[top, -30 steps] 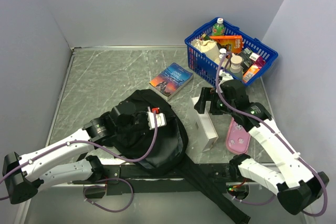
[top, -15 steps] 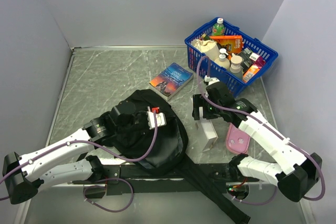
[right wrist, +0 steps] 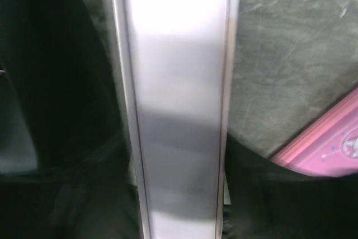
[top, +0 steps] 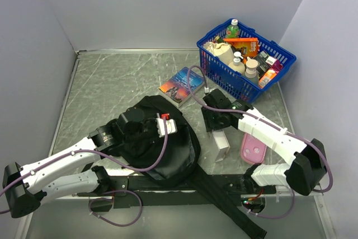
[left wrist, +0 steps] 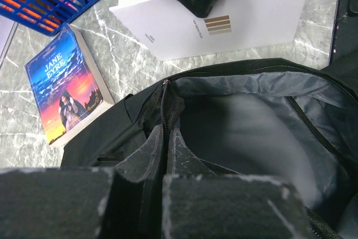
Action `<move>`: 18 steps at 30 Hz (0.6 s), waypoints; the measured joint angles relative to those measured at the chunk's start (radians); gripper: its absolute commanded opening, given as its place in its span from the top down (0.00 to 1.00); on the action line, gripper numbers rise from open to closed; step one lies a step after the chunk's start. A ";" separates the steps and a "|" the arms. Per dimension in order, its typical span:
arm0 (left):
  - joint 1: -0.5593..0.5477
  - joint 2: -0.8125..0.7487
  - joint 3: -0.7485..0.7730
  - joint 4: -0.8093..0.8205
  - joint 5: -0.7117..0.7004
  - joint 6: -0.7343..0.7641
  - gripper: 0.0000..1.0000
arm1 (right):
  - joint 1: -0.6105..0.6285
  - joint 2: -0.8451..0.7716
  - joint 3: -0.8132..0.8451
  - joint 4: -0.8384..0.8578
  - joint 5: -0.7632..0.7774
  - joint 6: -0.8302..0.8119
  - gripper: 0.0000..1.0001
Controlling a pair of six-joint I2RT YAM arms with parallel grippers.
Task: Pack the student bag
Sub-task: Pick up the book from the center of the board.
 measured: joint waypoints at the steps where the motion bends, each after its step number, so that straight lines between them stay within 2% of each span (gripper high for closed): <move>1: 0.000 0.000 0.000 0.000 -0.003 -0.002 0.99 | 0.001 0.006 0.004 -0.002 0.007 0.003 0.55; 6: 0.000 -0.001 0.002 0.005 -0.032 -0.012 0.99 | 0.001 0.002 0.067 -0.050 0.049 0.029 0.62; 11: 0.000 -0.001 0.002 0.024 -0.091 -0.045 0.99 | 0.000 -0.062 0.268 -0.111 0.066 0.067 0.64; 15: 0.000 0.000 0.003 0.038 -0.126 -0.064 0.99 | -0.004 -0.198 0.330 -0.104 -0.012 0.138 0.76; 18: 0.000 0.002 0.004 0.052 -0.144 -0.068 0.99 | -0.008 -0.319 0.272 -0.087 -0.140 0.226 0.78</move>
